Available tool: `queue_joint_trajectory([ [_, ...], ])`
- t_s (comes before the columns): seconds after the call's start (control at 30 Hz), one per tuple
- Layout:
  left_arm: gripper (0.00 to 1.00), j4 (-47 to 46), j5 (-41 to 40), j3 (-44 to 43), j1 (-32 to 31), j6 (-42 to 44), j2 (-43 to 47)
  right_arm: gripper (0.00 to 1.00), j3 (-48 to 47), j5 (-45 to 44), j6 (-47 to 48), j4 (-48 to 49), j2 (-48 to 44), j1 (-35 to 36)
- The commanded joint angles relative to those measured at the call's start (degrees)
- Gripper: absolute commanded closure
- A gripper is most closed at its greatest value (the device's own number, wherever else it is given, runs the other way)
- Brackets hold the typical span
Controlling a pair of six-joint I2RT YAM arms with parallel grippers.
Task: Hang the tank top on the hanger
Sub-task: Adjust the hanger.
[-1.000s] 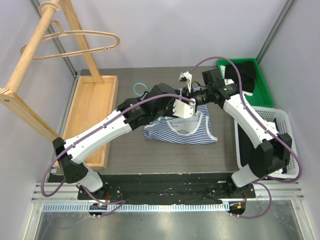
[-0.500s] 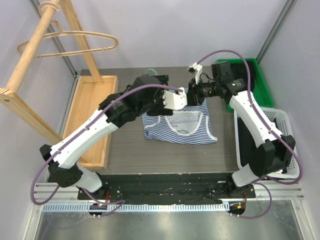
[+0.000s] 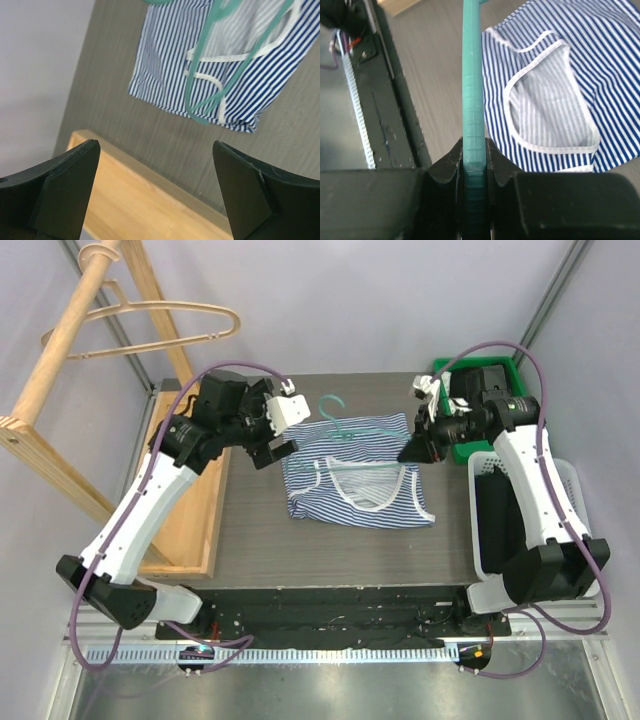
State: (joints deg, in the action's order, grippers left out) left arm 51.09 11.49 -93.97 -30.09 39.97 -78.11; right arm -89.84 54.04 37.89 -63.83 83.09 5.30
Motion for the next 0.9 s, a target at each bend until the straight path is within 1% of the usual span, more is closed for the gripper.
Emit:
queue_joint_trajectory([
  [0.0, 0.0, -1.5, 14.0, 1.3, 2.3, -0.4, -1.9, 0.99, -1.7, 1.5, 16.8, -14.5, -6.3, 0.2],
  [0.03, 0.0, 0.0, 18.1, 1.4, 3.4, 0.1, -2.6, 0.99, -1.3, 1.2, 17.0, -14.0, -8.0, 0.1],
  [0.1, 0.0, 1.4, 22.6, 1.3, 4.6, 1.3, -3.4, 0.99, 0.0, 0.7, 16.1, -12.6, -9.8, -0.3],
  [0.13, 0.0, 3.1, 26.5, 1.3, 5.8, 1.6, -3.9, 0.99, 0.4, 0.7, 14.9, -11.1, -11.0, -0.6],
  [0.27, 0.0, 8.7, 34.0, 1.1, 7.7, 5.5, -5.6, 0.99, 0.7, 1.3, 13.8, -10.1, -12.4, -0.9],
  [0.33, 0.01, 10.9, 36.1, 0.5, 7.8, 8.0, -6.3, 0.99, 1.2, 2.2, 12.9, -9.1, -12.8, -0.9],
  [0.37, 0.02, 12.5, 37.6, 0.4, 7.8, 8.4, -6.9, 0.99, 1.8, 2.6, 12.5, -8.7, -13.0, -0.9],
  [0.63, 0.11, 19.0, 42.7, -3.4, 7.8, 11.7, -11.7, 0.99, 1.4, 5.4, 10.8, -7.0, -12.7, -0.8],
  [0.73, 0.14, 20.0, 42.6, -3.8, 7.8, 12.2, -13.4, 0.99, 0.3, 5.5, 10.5, -7.1, -12.9, -0.9],
  [0.83, 0.18, 19.1, 41.6, -2.5, 7.8, 12.2, -14.0, 0.99, -0.6, 5.6, 10.3, -7.1, -13.6, -1.0],
  [0.87, 0.21, 19.0, 41.5, -2.4, 7.8, 12.2, -14.1, 0.99, -0.9, 5.8, 10.3, -7.1, -13.7, -1.0],
])
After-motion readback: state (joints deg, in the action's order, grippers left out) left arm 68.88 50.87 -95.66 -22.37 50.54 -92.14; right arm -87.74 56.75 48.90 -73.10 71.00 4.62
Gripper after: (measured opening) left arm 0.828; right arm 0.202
